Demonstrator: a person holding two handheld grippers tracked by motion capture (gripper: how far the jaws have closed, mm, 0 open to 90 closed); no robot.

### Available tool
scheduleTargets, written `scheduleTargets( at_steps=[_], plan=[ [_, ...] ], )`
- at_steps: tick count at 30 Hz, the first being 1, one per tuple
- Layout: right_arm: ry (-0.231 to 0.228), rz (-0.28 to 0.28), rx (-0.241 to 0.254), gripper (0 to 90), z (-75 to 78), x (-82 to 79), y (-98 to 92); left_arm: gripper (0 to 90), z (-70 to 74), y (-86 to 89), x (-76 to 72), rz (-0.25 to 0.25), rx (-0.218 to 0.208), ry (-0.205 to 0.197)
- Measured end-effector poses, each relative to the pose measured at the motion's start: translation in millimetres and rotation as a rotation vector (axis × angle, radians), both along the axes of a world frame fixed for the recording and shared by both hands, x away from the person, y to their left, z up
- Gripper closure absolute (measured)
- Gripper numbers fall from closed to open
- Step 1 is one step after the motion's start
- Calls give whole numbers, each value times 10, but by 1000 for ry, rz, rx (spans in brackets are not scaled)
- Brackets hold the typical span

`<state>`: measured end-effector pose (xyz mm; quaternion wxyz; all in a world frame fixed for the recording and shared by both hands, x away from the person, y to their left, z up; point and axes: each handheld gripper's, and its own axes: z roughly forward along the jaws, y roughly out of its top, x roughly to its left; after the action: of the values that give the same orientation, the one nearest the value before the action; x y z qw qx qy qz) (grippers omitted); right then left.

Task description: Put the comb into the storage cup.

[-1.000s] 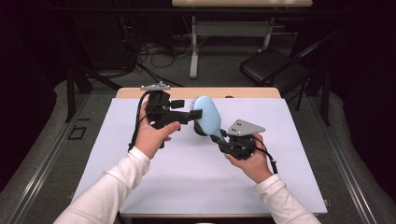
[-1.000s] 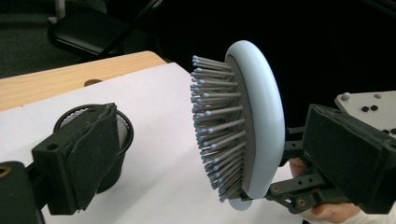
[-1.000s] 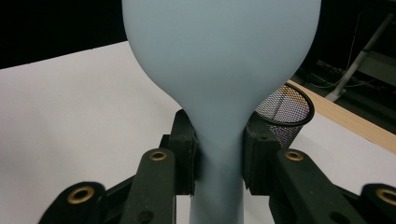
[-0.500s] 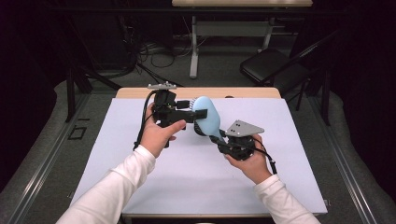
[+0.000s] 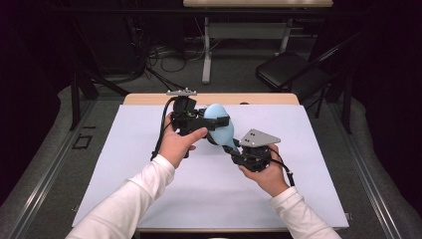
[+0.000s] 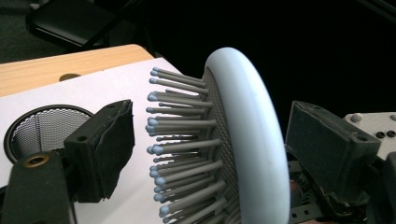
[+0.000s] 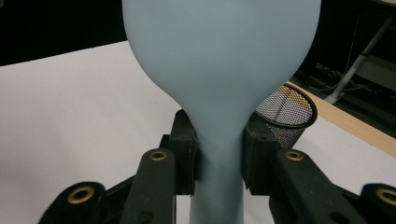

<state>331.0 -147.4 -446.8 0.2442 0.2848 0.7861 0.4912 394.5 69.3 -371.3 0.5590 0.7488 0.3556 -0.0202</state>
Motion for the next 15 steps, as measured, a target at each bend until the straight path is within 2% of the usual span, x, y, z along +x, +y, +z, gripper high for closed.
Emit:
scheduleTargets(
  at_steps=[4, 11, 15],
  plan=[
    [-3, 0, 1, 694, 2, -1, -1, 163, -7, -13, 12, -2, -3, 19],
    [-13, -3, -10, 694, -4, -10, 12, 240, -2, -28, 2, 20, -7, 14],
    [-18, -4, -14, 693, -5, -13, 14, 290, -15, -36, 13, 14, -23, 45]
  ],
)
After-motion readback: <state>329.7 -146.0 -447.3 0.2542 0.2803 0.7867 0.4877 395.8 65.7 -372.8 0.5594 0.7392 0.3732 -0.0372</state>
